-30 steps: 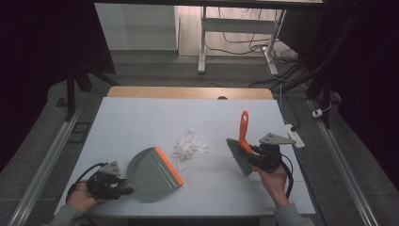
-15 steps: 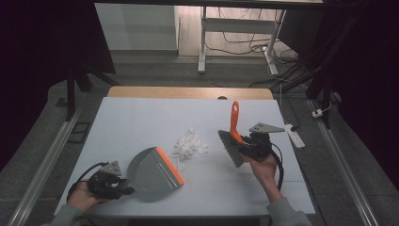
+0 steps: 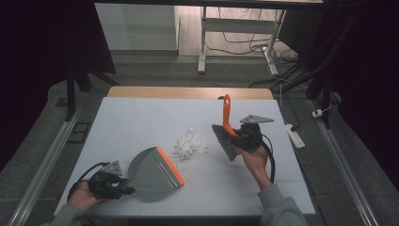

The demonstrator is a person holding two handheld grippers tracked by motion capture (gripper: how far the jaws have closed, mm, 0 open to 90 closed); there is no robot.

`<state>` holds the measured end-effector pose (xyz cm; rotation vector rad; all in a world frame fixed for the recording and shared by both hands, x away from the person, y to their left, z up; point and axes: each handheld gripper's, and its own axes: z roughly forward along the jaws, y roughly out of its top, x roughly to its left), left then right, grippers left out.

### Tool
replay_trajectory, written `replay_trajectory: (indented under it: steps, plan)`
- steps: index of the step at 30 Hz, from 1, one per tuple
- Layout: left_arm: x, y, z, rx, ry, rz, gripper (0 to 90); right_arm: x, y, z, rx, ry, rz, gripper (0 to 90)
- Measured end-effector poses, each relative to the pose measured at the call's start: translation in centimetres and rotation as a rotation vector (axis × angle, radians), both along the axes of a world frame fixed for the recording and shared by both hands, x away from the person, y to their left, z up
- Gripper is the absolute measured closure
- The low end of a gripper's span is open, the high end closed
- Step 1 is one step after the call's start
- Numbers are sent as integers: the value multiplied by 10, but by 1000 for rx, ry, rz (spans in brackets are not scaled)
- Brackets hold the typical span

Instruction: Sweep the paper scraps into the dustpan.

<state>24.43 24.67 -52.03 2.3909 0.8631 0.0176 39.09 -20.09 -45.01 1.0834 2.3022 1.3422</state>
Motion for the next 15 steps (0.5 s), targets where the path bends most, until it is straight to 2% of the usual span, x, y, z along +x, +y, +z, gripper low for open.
replay_trajectory:
  steps: [8,15]
  plan:
    - [0,-1,0,1,0,-5,617,18,18,-3,-30,27,-9,702]
    - [0,-2,0,-1,-2,-6,617,36,38,-16,-58,76,-15,702]
